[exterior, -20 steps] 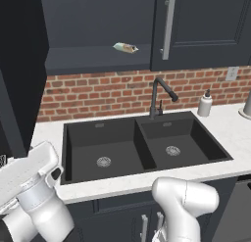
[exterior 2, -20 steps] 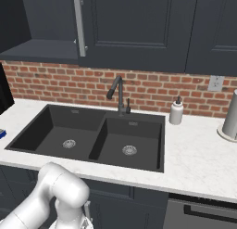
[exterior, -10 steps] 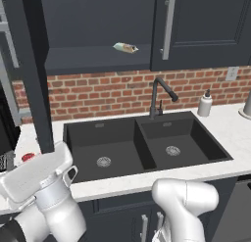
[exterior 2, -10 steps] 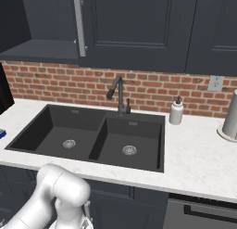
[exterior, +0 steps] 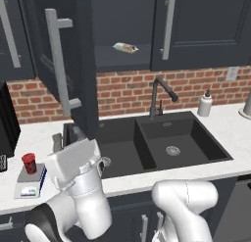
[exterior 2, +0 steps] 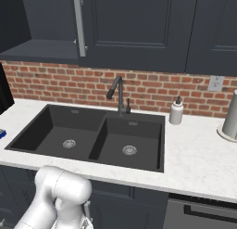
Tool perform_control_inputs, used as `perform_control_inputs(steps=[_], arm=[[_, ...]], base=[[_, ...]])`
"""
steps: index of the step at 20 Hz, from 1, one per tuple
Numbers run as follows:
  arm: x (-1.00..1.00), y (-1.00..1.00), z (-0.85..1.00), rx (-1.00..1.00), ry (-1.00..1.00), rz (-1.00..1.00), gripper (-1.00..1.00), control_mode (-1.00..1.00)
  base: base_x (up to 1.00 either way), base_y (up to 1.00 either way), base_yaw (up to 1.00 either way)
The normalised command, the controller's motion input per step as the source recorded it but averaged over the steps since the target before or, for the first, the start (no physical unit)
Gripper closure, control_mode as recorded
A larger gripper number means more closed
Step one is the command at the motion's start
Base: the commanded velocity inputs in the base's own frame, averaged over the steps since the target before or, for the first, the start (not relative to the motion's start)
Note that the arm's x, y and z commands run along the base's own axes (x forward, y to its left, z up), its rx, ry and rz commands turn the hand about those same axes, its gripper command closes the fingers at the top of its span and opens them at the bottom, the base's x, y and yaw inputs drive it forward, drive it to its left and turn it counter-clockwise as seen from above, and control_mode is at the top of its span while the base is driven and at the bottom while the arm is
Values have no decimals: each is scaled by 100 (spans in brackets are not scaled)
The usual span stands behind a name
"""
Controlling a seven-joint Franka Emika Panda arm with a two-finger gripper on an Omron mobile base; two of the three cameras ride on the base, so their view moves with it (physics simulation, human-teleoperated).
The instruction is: Pick the yogurt and place it on the digital scale for weighing, and close the cabinet.
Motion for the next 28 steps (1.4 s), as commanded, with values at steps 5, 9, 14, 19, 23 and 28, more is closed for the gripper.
perform_control_inputs(steps=[5, 9, 14, 19, 23, 28], arm=[[-9, -77, 65, 32, 0, 0, -100, -100], [-11, -84, 60, 35, 0, 0, -100, -100], [-11, -85, 60, 35, 0, 0, -100, -100], [-5, -82, 65, 32, 1, 0, -100, -100], [2, -62, 66, 25, 6, 0, -100, -100], [43, -21, 39, 11, 10, 0, -100, -100]], base=[[0, 0, 0], [0, 0, 0], [0, 0, 0], [0, 0, 0], [0, 0, 0], [0, 0, 0]])
